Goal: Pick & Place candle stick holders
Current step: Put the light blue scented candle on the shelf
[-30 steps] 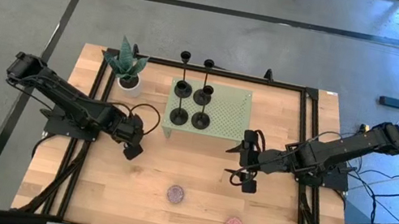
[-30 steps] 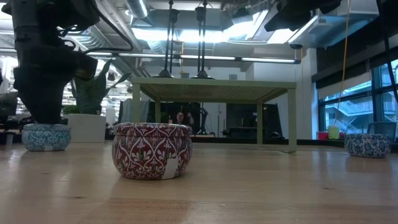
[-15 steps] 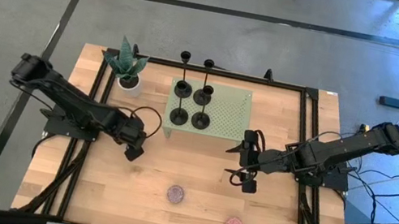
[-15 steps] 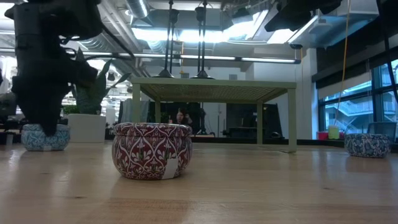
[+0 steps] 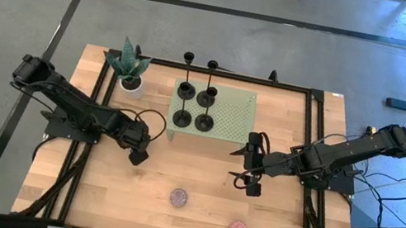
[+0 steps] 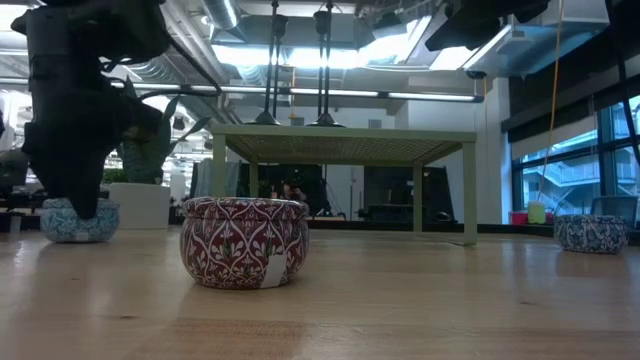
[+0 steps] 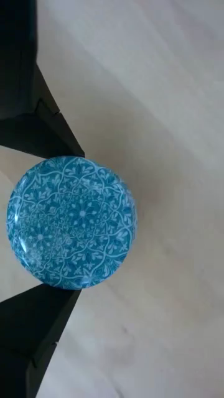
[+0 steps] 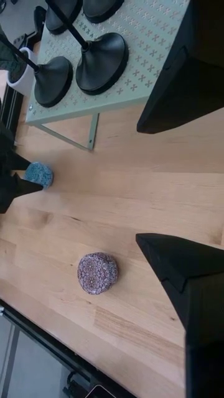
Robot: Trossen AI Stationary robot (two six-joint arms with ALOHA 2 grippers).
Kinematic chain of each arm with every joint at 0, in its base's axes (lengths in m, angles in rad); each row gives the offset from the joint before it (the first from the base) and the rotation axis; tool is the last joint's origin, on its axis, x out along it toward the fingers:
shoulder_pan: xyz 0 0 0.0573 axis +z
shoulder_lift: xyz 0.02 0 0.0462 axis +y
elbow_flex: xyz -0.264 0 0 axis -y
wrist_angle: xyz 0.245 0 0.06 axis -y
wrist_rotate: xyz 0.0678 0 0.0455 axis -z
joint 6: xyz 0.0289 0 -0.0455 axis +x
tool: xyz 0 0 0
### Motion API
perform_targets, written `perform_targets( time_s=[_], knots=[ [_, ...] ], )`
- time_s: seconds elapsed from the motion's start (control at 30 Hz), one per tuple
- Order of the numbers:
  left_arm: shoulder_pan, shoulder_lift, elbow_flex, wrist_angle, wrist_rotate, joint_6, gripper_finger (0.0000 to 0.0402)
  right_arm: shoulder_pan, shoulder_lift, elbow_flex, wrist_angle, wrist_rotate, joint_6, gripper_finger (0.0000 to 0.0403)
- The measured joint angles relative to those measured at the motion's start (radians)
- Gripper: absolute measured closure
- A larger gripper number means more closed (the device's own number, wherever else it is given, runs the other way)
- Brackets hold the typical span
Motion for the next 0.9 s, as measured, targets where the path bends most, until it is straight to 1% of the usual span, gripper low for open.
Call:
perform_targets(
  time_s=[0.1,0.33,0.5,0.67,0.8,0.9],
  knots=[
    [0.0,0.0,0.0,0.047,0.029,0.0,0.0114,0.0,0.0,0.0,0.0,0.0,0.0,0.0122],
    [-0.031,0.0,0.0,0.246,0.079,0.009,0.0107,0.0,0.0,0.0,0.002,0.0,0.001,0.0122],
    [-0.06,0.0,0.0,0.357,0.087,0.011,0.0106,0.0,0.02,0.0,0.041,0.0,0.001,0.0122],
    [-0.075,0.0,0.01,0.49,0.092,0.027,0.0106,0.003,0.135,0.0,0.159,0.0,-0.171,0.0122],
    [-0.085,0.001,0.052,0.557,0.094,0.063,0.0106,0.003,0.273,0.0,0.38,-0.001,-0.393,0.0122],
    [-0.09,0.001,0.09,0.56,0.093,0.097,0.0106,0.003,0.367,0.0,0.584,-0.003,-0.508,0.0122]
  ],
)
